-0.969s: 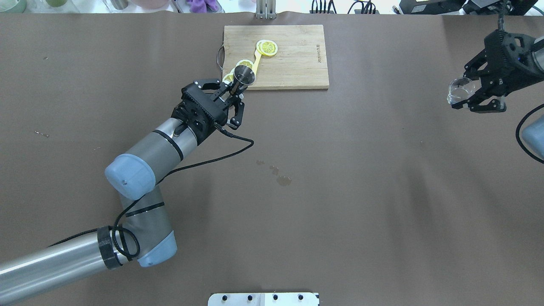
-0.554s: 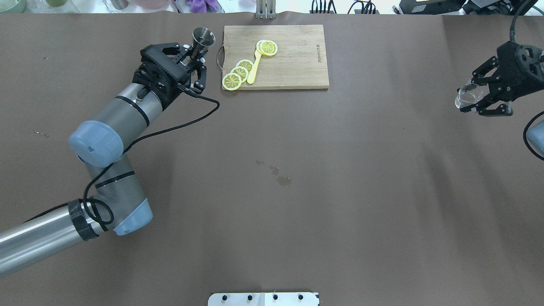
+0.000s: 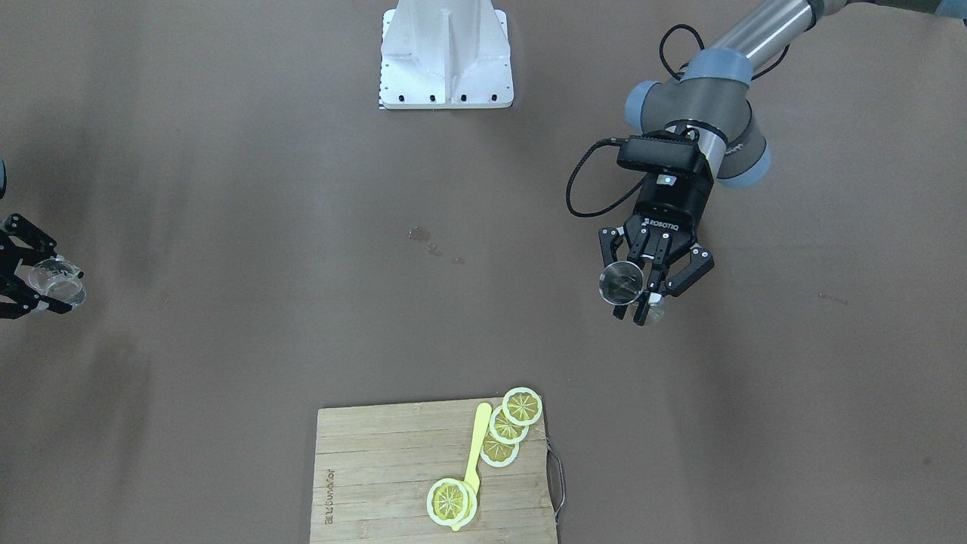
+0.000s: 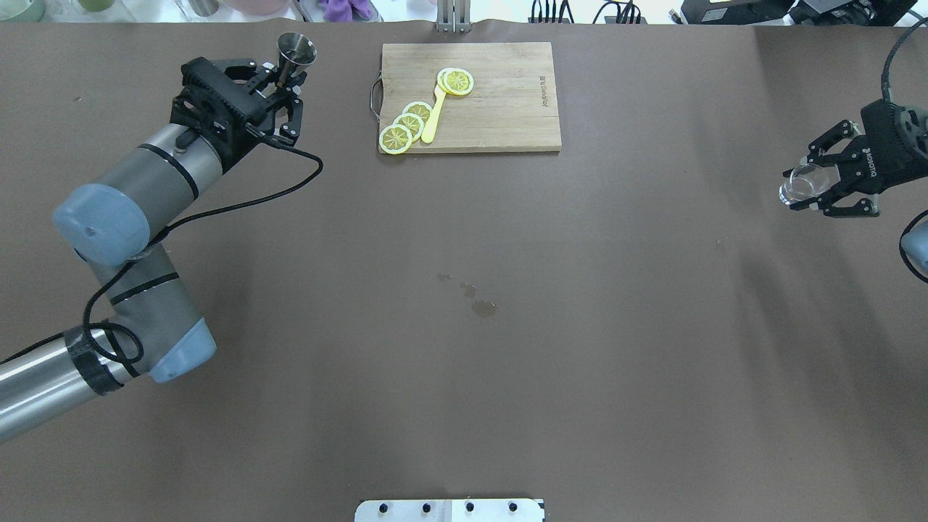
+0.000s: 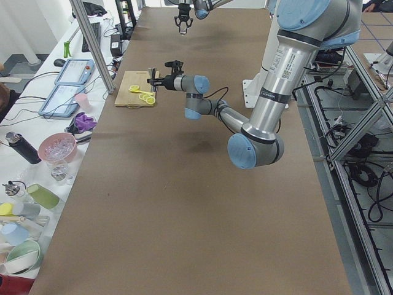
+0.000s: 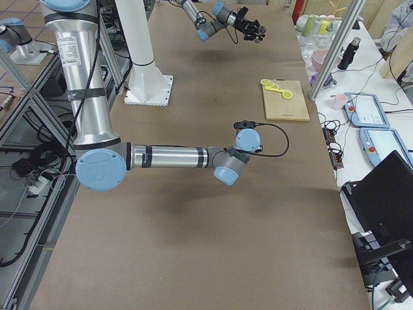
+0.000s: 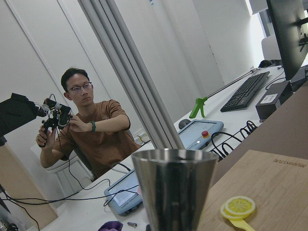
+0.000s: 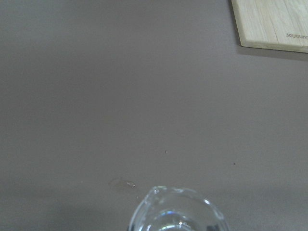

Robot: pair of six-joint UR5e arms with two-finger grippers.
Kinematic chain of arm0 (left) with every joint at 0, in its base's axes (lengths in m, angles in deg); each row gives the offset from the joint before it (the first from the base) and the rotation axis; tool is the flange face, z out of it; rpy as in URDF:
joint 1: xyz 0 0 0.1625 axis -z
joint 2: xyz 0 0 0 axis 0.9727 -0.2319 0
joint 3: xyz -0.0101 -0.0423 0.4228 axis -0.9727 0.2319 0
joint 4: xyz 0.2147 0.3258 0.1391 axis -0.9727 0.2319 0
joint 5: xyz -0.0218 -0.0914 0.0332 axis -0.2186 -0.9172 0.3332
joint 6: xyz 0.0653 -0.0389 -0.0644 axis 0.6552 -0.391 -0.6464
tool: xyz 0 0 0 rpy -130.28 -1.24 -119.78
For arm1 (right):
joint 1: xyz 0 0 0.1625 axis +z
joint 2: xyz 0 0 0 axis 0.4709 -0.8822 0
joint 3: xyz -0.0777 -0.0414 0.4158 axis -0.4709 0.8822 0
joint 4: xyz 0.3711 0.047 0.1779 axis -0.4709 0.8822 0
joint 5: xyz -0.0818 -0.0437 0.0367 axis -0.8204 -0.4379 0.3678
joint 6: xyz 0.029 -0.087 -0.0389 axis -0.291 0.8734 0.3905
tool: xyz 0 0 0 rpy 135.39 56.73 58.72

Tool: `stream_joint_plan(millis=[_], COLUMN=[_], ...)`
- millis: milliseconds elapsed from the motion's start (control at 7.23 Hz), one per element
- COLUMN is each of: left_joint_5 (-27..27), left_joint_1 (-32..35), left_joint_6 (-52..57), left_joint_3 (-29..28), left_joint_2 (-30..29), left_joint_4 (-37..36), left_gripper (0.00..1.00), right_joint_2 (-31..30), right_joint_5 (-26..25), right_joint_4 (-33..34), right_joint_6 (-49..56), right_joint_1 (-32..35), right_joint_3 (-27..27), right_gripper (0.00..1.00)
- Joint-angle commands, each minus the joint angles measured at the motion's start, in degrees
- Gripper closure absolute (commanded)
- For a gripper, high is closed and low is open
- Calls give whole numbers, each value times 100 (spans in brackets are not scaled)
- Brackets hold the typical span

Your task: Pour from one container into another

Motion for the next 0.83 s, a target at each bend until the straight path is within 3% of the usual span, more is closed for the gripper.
stream_joint_plan(millis=[0, 138, 415, 692], left_joint_5=[-748, -890, -1076, -1033], left_joint_1=[289, 368, 430, 430], left_joint_6=[-98, -246, -274, -300], left_joint_3=[62, 71, -51, -70], left_joint_2=[551, 798, 1290, 1319], left_joint_4=[220, 474, 1255, 1417], left_gripper=[100, 100, 100, 100], right_joint_2=[19, 28, 2, -85], right_joint_5=[-19, -150, -807, -1440], right_joint_4=[-431, -476, -1237, -1566], right_joint_6=[-967, -1223, -2257, -2727], right_joint_1=[-7, -16, -129, -445], right_joint_3=[78, 78, 210, 106], right_gripper=[100, 100, 100, 100])
